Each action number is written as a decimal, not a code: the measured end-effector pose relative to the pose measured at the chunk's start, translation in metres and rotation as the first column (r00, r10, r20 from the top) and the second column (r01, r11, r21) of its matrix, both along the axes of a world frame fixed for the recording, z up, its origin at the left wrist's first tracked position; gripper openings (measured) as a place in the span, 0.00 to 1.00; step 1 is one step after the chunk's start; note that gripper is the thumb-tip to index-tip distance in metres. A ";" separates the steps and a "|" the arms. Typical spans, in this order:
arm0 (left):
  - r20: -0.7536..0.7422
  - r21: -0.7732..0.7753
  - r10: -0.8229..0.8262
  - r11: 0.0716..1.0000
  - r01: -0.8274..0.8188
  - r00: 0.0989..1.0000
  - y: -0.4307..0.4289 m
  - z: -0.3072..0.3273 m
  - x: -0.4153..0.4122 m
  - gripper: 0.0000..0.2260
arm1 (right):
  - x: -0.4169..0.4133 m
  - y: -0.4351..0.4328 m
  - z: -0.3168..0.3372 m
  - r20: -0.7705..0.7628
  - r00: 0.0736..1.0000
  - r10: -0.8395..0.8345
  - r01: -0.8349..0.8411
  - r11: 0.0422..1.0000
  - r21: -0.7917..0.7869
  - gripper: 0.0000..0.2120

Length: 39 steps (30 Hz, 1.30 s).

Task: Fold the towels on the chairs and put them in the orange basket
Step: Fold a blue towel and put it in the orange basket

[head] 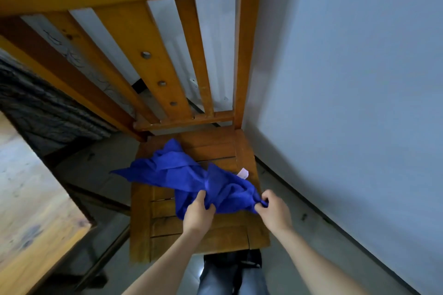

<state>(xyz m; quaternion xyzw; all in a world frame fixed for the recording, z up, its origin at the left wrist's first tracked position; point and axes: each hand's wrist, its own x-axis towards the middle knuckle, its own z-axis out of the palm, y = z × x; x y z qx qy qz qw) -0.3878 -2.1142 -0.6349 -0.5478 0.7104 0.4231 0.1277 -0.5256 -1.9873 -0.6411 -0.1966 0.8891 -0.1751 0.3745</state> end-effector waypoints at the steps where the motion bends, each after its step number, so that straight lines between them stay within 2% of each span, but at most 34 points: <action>1: -0.026 -0.013 -0.002 1.000 0.002 1.000 -0.001 0.014 -0.001 0.14 | -0.005 0.002 0.017 0.001 0.999 -0.038 0.038 0.999 -0.018 0.13; 3: -0.093 -0.027 0.007 1.000 -0.010 0.996 -0.004 0.042 -0.003 0.12 | -0.014 0.002 0.044 -0.001 0.995 -0.099 0.099 0.992 -0.074 0.14; 6: -0.221 -0.055 0.032 0.997 -0.045 0.975 -0.019 0.112 -0.006 0.06 | -0.030 -0.006 0.114 0.002 0.988 -0.154 0.152 0.970 -0.187 0.10; 8: -0.303 -0.073 0.034 0.996 -0.059 0.952 -0.032 0.156 -0.008 0.09 | -0.044 -0.015 0.159 -0.004 0.989 -0.151 0.145 0.958 -0.247 0.13; 10: -0.391 -0.119 0.036 0.989 -0.089 0.920 -0.046 0.206 -0.004 0.05 | -0.056 -0.025 0.209 -0.028 0.994 -0.102 0.088 0.945 -0.314 0.15; 11: -0.437 -0.128 0.032 0.987 -0.097 0.899 -0.052 0.225 -0.001 0.04 | -0.062 -0.028 0.228 -0.037 0.997 -0.069 0.052 0.940 -0.337 0.16; 13: -0.541 -0.156 0.035 0.978 -0.140 0.840 -0.061 0.272 0.013 0.07 | -0.066 -0.030 0.276 -0.044 0.998 -0.038 0.018 0.922 -0.387 0.16; 16: -0.614 -0.175 0.045 0.966 -0.191 0.788 -0.077 0.313 0.021 0.10 | -0.081 -0.041 0.326 -0.072 0.997 -0.013 -0.021 0.888 -0.458 0.14; 20: -0.749 -0.184 0.072 0.932 -0.311 0.658 -0.090 0.370 0.044 0.09 | -0.081 -0.059 0.410 -0.055 0.998 -0.042 -0.002 0.772 -0.636 0.12; 21: -0.780 -0.164 0.090 0.925 -0.342 0.619 -0.095 0.381 0.047 0.09 | -0.081 -0.065 0.428 -0.017 0.998 -0.053 0.028 0.735 -0.678 0.11; 23: -0.853 -0.020 0.184 0.923 -0.384 0.489 -0.102 0.402 0.056 0.09 | -0.074 -0.075 0.460 0.079 0.995 -0.058 0.098 0.660 -0.745 0.10; 25: -0.885 0.159 0.288 0.925 -0.346 0.365 -0.108 0.417 0.065 0.09 | -0.065 -0.081 0.487 0.132 0.990 -0.038 0.128 0.607 -0.785 0.09; 27: -0.888 0.271 0.352 0.920 -0.283 0.294 -0.114 0.430 0.072 0.09 | -0.057 -0.086 0.510 0.125 0.992 -0.005 0.106 0.573 -0.813 0.09; 31: -0.890 0.302 0.368 0.918 -0.256 0.271 -0.121 0.447 0.078 0.08 | -0.049 -0.092 0.541 -0.009 0.999 0.036 -0.028 0.559 -0.829 0.10; 37: -0.855 0.266 0.372 0.912 -0.311 0.362 -0.133 0.463 0.085 0.05 | -0.043 -0.094 0.551 -0.099 0.989 0.106 -0.142 0.588 -0.796 0.10; 39: -0.860 0.242 0.353 0.918 -0.314 0.368 -0.134 0.466 0.087 0.04 | -0.046 -0.092 0.550 -0.108 0.988 0.113 -0.155 0.604 -0.782 0.08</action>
